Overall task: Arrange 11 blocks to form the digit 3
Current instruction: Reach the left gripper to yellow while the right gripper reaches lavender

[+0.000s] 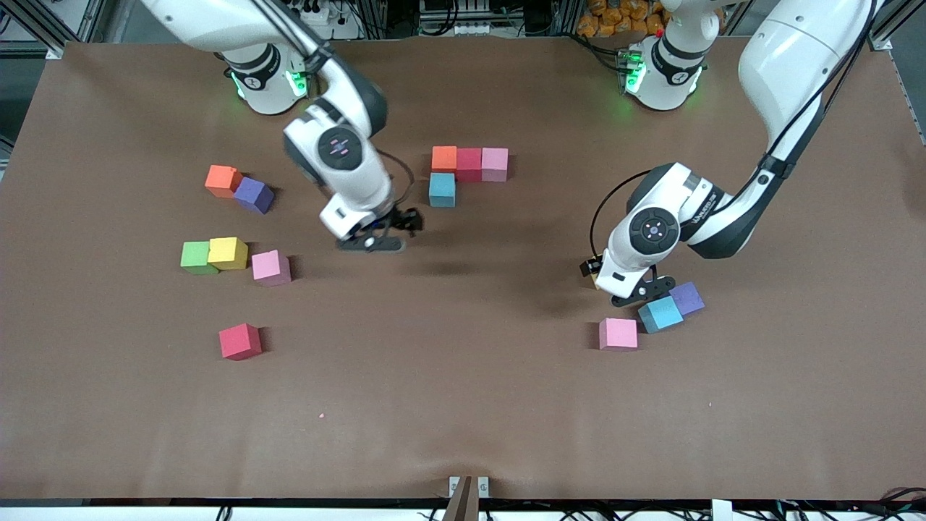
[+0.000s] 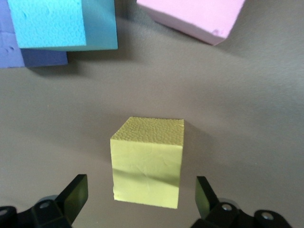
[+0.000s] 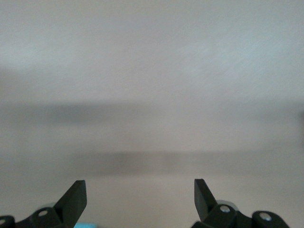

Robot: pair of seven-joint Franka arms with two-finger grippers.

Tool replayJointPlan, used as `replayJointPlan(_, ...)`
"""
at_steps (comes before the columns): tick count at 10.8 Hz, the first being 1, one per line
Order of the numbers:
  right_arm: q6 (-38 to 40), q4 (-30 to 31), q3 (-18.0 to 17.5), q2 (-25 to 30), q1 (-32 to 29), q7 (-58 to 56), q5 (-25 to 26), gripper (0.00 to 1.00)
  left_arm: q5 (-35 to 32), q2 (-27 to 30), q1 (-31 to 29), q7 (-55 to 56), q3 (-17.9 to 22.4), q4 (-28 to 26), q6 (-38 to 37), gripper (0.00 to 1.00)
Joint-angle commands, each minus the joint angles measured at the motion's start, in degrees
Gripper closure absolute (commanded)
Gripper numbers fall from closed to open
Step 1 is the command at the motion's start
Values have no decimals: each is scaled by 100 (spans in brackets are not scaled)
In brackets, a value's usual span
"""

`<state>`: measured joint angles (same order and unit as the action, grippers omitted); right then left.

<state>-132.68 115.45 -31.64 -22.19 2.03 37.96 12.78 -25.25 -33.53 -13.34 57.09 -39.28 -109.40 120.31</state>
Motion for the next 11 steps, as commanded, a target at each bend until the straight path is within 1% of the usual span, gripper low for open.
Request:
replayJointPlan(1,23,197,438,110,-158,-1269,-100,0,-138,-170,-116,-31,-53,16,54,0)
replayJointPlan(2,-12,223,605,101,-202,-1752,-100,0,-146,-197,-116,-31,-36,16,98,0)
replayJointPlan(3,-21,223,937,66,-229,-2114,-100,0,-147,-215,-107,-31,8,16,107,0)
replayJointPlan(4,-21,223,1141,57,-351,-2675,-213,0,-147,-276,-107,-31,8,24,107,0)
replayJointPlan(5,-21,223,1230,66,-543,-3350,-780,0,-155,-294,-81,-31,8,33,125,0)
replayJointPlan(6,22,232,1283,74,-737,-3905,-1229,0,-155,-303,-81,-22,8,33,142,8)
replayJointPlan(7,-3,284,1292,66,-913,-4154,-1277,0,-155,-320,-81,-22,8,59,142,13)
replayJointPlan(8,-21,311,1292,66,-1001,-4357,-1278,0,-155,-364,-81,-13,8,77,142,22)
replayJointPlan(9,-13,311,1310,74,-1046,-4515,-1278,0,-155,-373,-90,-13,8,86,151,36)
replayJointPlan(10,-39,303,1345,74,-1064,-4665,-1269,0,-147,-364,-81,4,8,95,142,48)
replayJointPlan(11,-82,320,1415,48,-1055,-4693,-1278,0,-147,-364,-81,22,8,112,142,52)
